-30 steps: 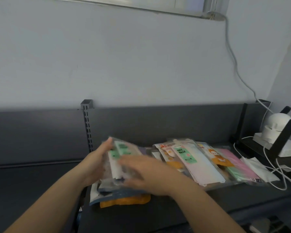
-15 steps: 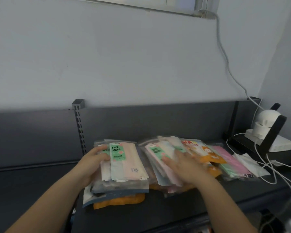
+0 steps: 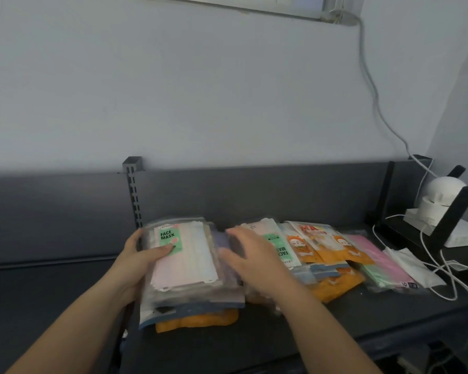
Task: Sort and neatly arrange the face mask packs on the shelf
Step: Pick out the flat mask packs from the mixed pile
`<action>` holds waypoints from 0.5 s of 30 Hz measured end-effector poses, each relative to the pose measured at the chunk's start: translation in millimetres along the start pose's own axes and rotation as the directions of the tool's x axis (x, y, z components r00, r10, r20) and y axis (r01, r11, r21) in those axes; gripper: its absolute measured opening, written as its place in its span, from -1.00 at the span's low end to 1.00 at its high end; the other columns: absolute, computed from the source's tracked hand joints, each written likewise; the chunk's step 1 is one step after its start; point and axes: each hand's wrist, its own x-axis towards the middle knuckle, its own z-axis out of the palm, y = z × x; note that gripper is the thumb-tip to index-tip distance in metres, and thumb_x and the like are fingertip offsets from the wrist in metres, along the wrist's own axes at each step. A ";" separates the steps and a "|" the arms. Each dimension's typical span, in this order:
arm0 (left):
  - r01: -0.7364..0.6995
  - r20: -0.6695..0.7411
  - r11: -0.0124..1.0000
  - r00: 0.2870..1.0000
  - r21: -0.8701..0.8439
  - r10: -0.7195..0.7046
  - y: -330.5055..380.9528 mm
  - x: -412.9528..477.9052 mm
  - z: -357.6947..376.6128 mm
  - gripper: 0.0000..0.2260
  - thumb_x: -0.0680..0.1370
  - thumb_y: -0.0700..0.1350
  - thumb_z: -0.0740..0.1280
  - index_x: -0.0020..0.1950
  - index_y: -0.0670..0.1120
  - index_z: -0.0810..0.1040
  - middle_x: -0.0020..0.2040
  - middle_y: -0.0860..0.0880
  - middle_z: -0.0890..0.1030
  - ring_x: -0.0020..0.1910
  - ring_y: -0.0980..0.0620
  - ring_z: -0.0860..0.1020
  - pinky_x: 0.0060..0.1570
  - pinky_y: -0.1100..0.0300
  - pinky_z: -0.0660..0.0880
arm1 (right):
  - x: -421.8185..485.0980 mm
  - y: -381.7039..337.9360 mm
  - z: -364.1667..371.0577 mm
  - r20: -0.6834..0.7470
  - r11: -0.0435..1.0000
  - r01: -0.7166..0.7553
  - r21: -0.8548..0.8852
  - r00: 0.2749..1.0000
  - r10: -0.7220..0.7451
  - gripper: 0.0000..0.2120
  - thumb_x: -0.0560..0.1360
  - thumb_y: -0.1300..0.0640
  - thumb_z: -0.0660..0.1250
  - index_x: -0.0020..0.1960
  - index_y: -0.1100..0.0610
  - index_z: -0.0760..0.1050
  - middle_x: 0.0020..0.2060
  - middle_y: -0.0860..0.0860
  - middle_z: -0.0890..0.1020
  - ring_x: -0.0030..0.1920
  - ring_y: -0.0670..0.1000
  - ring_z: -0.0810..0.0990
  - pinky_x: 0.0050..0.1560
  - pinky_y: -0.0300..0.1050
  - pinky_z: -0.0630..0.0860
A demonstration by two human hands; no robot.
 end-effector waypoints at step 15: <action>0.207 0.149 0.965 0.972 -0.160 -0.184 -5.1 -10.2 -54.4 -0.50 0.43 -0.14 0.41 0.35 -0.25 0.50 0.09 -0.30 0.68 -0.13 -0.25 0.71 -0.22 -0.12 0.66 | 26.1 -7.3 -32.5 -0.349 0.790 0.032 0.612 0.907 0.234 -0.68 0.57 0.20 0.37 0.28 0.04 0.41 -0.06 0.04 0.66 -0.20 -0.09 0.68 -0.38 -0.25 0.55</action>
